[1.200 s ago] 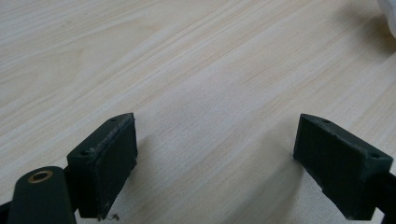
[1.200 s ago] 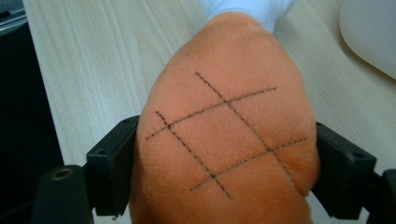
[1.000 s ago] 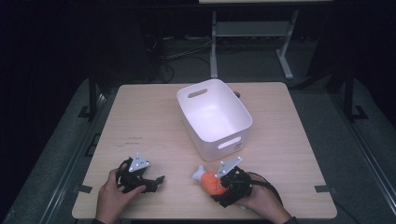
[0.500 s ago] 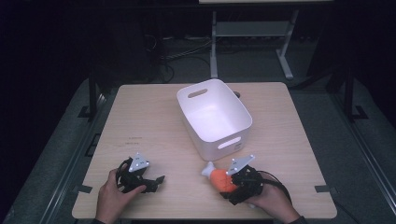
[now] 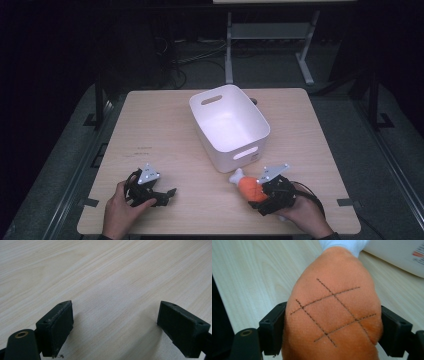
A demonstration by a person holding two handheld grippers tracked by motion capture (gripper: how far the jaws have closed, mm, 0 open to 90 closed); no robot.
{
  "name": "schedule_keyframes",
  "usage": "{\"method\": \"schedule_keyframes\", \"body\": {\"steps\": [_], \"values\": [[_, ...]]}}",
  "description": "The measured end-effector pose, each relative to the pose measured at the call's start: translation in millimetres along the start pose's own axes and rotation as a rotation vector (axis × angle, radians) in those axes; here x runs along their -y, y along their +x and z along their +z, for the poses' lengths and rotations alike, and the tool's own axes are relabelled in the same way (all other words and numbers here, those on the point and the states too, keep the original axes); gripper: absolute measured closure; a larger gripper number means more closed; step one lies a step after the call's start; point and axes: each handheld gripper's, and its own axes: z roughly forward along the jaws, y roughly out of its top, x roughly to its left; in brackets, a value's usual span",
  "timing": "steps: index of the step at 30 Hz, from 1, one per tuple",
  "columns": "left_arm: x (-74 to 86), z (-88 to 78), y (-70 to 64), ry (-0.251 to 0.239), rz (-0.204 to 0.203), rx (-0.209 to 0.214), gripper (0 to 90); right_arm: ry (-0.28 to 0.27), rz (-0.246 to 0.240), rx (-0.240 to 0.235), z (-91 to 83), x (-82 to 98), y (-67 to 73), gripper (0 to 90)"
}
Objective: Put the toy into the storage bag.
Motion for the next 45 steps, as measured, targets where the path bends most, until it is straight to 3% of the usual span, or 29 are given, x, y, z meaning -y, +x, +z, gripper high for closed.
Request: {"method": "schedule_keyframes", "body": {"steps": [22,45], "values": [[0.0,0.0,0.0,0.000,0.000,0.000,12.6,-0.027,0.103,0.095,-26.1,21.7,-40.6,20.5],[0.0,0.0,0.0,0.001,0.000,0.000,12.6,-0.069,0.194,0.163,-54.5,34.8,-76.3,20.8]]}}
